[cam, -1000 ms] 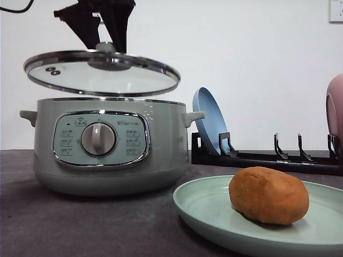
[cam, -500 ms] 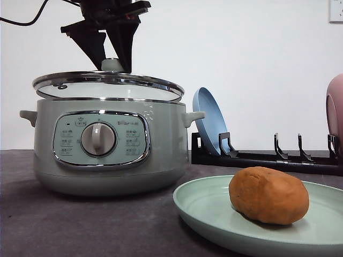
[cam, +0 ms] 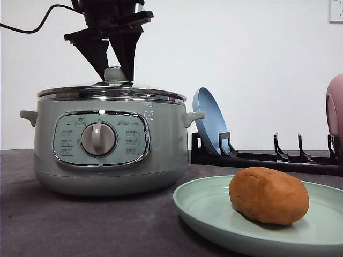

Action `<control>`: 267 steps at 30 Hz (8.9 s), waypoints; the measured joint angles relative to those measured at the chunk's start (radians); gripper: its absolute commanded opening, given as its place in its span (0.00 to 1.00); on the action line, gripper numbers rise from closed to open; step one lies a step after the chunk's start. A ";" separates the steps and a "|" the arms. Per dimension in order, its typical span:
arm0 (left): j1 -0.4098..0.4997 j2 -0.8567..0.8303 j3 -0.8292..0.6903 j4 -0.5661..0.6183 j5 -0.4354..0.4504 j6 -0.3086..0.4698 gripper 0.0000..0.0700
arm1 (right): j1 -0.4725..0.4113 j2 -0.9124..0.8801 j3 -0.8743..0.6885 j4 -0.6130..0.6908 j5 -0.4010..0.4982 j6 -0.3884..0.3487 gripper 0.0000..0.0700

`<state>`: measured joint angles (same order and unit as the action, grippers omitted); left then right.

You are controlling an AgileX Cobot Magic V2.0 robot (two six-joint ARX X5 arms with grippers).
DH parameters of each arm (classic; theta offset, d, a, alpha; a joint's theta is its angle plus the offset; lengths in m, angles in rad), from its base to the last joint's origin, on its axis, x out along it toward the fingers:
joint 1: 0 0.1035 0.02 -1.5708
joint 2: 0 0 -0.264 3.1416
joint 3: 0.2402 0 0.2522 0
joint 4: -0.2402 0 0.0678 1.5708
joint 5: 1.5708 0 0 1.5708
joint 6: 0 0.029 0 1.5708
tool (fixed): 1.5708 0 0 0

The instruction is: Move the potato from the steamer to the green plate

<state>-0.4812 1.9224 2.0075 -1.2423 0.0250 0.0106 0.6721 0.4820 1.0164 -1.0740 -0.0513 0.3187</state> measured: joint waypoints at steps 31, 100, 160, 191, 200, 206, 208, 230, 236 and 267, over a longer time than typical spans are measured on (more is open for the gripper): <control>0.000 0.008 0.000 0.011 -0.005 0.058 0.00 | 0.000 0.000 0.000 0.000 0.000 0.000 1.00; -0.224 -1.080 -0.821 0.440 0.003 -0.148 0.91 | 0.000 0.000 0.000 0.031 -0.001 -0.044 1.00; 0.465 -1.902 -1.952 1.015 0.003 -0.197 0.04 | 0.000 0.000 0.000 0.047 -0.001 -0.087 0.02; 0.461 -1.919 -1.975 1.062 -0.004 -0.062 0.04 | 0.000 0.000 0.000 0.055 -0.001 -0.087 0.02; 0.461 -1.919 -1.975 1.062 -0.005 -0.062 0.04 | -0.028 0.000 0.000 0.062 -0.006 -0.087 0.02; 0.461 -1.919 -1.975 1.062 -0.005 -0.062 0.04 | -0.258 -0.033 -0.099 0.223 -0.012 -0.150 0.02; 0.461 -1.919 -1.975 1.062 -0.005 -0.062 0.04 | -0.360 -0.069 -0.187 0.317 -0.012 -0.175 0.02; 0.461 -1.919 -1.975 1.062 -0.005 -0.062 0.04 | -0.733 -0.426 -0.992 0.953 -0.023 -0.263 0.02; 0.461 -1.919 -1.975 1.062 -0.005 -0.062 0.04 | -0.717 -0.463 -1.001 0.921 0.028 -0.297 0.02; 0.461 -1.919 -1.975 1.062 -0.005 -0.062 0.04 | -0.674 -0.478 -1.000 0.910 0.073 -0.322 0.02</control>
<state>-0.0200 0.0036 0.0322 -0.1806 0.0204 -0.0509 -0.0017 0.0044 0.0162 -0.1642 0.0219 -0.0036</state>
